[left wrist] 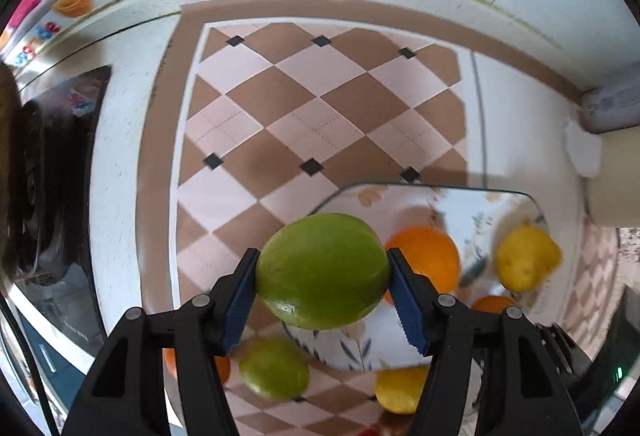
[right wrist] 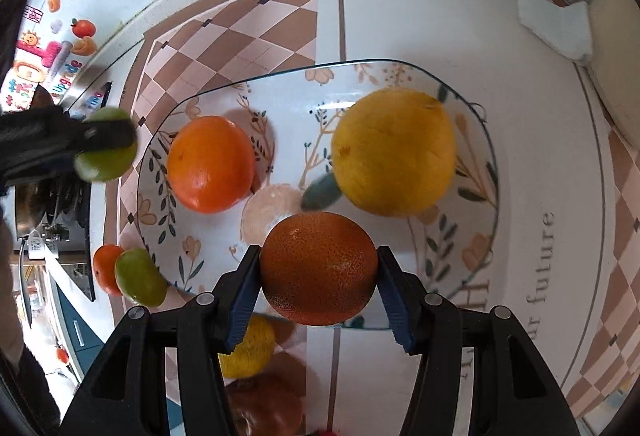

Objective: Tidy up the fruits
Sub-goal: 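Place the green apple on the plate with the left tool while the right places the orange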

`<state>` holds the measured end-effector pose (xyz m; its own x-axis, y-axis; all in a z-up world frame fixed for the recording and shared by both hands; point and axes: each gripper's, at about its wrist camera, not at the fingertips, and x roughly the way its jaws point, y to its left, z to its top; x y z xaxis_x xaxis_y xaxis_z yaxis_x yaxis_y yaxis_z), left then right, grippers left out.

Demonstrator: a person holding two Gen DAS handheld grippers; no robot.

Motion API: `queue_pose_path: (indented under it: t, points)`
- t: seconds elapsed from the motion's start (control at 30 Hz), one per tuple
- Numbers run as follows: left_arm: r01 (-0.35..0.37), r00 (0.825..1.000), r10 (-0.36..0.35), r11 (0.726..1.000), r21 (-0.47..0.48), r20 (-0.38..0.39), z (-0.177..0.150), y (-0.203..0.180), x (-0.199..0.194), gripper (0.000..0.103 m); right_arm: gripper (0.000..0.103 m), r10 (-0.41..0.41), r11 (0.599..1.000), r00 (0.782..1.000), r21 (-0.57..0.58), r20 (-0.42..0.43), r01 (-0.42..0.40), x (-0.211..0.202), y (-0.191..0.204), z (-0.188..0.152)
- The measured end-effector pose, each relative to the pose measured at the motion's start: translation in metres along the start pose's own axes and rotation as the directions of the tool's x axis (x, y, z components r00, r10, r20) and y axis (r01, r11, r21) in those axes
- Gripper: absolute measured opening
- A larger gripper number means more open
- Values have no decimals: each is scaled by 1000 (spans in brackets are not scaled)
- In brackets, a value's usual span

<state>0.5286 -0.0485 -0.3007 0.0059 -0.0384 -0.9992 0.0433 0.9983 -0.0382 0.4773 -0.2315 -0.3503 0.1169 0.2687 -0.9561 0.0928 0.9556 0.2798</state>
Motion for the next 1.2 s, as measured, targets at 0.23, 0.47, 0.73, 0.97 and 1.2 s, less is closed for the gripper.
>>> queue_pose_path:
  t: [0.23,0.47,0.73,0.97,1.2]
  points:
    - [-27,998,28,999,33,-47,15,-8,27,61,59,-18,1000,1000,-5,-5,18,11,3,2]
    - [-55,997,59,995,82,-51,17,-13,28,61,60,-17,1000,1000,-7,-25,17,15,4,2]
    - [-26,999,28,999,45,-43,21,-10,28,72,84,-37,999,999,3,-40,37,13,5,3]
    - [-6,1000,6,1000,24,-15,21,5,15,85,87,-69,998,997,4,-37,69,0,4,-2]
    - [-31,996,29,999,23,82,-8,16,-27,85,91,-148,989,989,18,28,148,-33,-2,-14]
